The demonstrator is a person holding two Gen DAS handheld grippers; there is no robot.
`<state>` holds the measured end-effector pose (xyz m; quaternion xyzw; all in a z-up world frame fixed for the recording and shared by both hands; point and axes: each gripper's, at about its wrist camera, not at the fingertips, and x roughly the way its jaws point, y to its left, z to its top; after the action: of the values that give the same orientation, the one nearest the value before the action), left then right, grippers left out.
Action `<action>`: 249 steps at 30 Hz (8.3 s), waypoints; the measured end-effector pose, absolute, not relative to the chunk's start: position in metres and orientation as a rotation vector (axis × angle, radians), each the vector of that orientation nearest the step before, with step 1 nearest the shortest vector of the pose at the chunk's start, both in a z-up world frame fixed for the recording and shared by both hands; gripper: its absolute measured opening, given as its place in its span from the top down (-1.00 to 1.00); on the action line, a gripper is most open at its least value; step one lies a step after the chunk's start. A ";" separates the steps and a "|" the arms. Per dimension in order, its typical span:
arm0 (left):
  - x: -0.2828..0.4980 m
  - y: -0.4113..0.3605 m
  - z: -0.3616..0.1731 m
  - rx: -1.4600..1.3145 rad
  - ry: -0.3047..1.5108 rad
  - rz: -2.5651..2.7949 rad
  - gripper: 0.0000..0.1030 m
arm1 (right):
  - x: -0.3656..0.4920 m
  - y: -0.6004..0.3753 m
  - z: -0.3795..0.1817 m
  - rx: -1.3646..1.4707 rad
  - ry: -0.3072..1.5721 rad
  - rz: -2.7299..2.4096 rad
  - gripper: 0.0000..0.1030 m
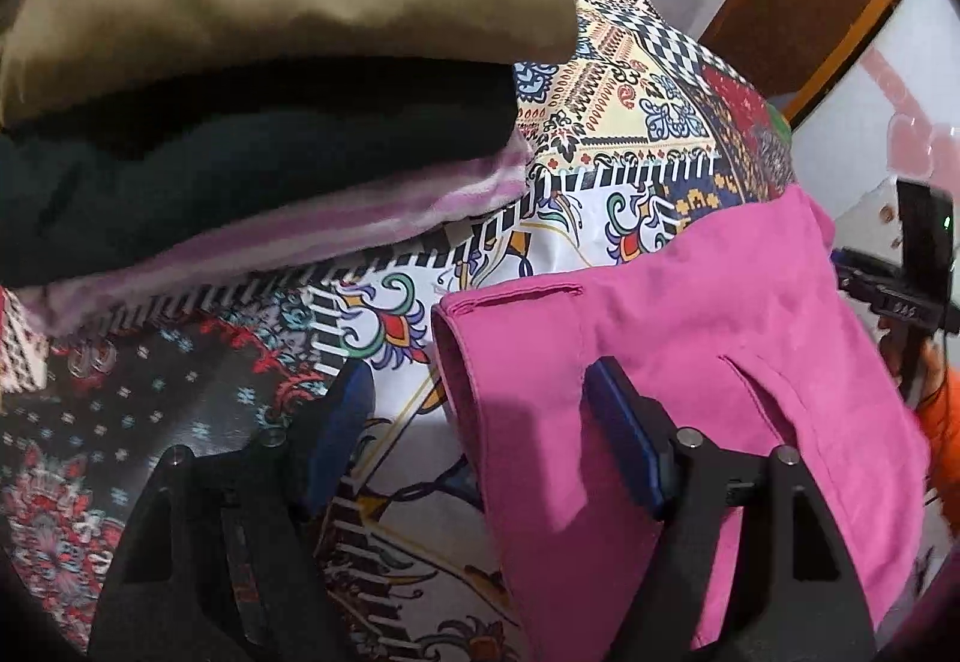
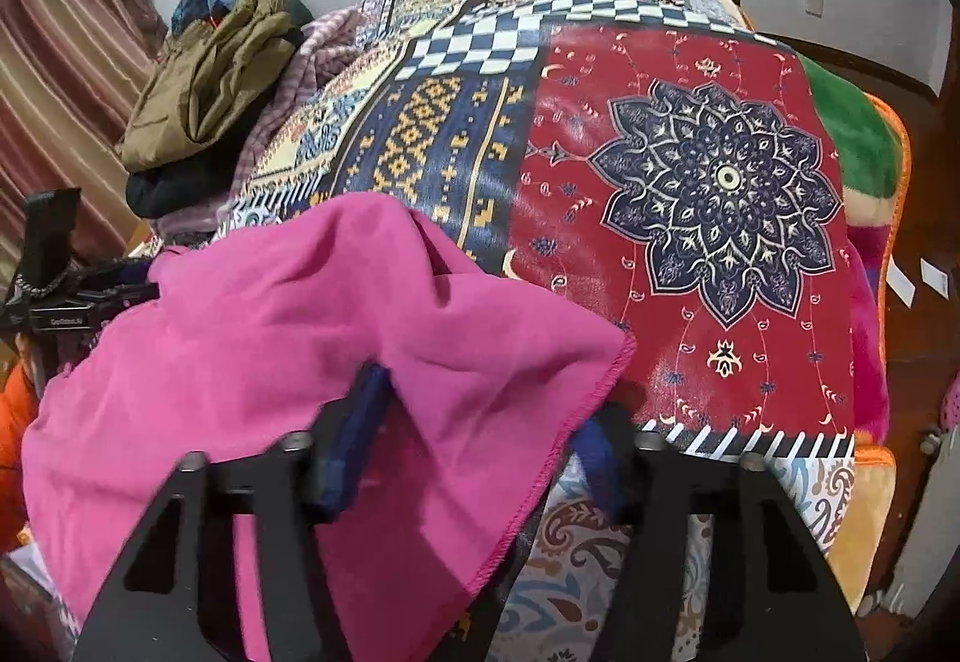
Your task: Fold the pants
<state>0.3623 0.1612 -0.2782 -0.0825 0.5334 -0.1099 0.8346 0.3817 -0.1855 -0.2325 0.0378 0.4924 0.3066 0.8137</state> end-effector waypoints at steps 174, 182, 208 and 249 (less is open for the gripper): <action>0.198 0.048 -0.171 0.160 0.710 0.079 0.67 | 0.250 -0.097 -0.174 -0.059 1.033 0.957 -0.22; 0.202 0.016 -0.152 0.200 0.668 0.015 0.67 | 0.245 -0.106 -0.196 -0.007 1.056 0.935 -0.25; 0.211 -0.077 -0.141 0.362 0.641 -0.262 0.68 | 0.241 -0.179 -0.212 0.156 1.035 0.791 -0.26; 0.292 -0.128 -0.188 0.019 1.094 -0.656 0.15 | 0.243 -0.237 -0.209 0.305 1.038 0.736 -0.27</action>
<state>0.2917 -0.1277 -0.1881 0.0090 0.5107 -0.3064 0.8033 0.2429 -0.2370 -0.2086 0.1419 0.4826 0.3421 0.7936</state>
